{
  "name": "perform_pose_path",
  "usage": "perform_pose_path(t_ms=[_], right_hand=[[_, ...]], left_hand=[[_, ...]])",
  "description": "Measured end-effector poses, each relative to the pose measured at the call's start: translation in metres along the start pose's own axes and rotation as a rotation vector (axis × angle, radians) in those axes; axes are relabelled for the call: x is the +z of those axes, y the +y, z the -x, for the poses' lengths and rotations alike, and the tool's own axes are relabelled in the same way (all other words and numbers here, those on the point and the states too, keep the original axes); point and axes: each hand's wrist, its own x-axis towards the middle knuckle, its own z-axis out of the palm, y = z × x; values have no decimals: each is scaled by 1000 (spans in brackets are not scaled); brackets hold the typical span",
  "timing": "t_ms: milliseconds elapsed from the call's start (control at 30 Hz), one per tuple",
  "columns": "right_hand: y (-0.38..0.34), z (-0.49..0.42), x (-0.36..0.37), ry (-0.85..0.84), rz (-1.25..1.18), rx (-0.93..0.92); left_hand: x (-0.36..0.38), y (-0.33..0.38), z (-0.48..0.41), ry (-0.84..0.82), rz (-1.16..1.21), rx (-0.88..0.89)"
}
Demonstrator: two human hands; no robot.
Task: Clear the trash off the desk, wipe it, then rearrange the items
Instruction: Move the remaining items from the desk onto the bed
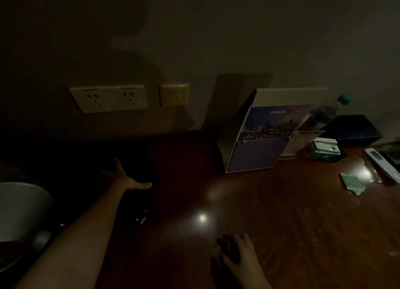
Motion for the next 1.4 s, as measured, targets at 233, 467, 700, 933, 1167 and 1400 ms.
perform_pose_path(t_ms=[233, 467, 700, 933, 1167, 1400], right_hand=[[0, 20, -1, -15, 6, 42], [12, 40, -40, 47, -67, -16], [78, 47, -93, 20, -130, 93], [192, 44, -187, 18, -109, 107], [286, 15, -297, 140, 119, 242], [312, -56, -373, 230, 158, 366]], left_hand=[[29, -5, 30, 50, 104, -80], [98, 4, 86, 74, 395, 118], [159, 50, 145, 73, 233, 197], [234, 149, 206, 116, 236, 175], [326, 254, 266, 113, 200, 168], [368, 336, 275, 74, 192, 186]])
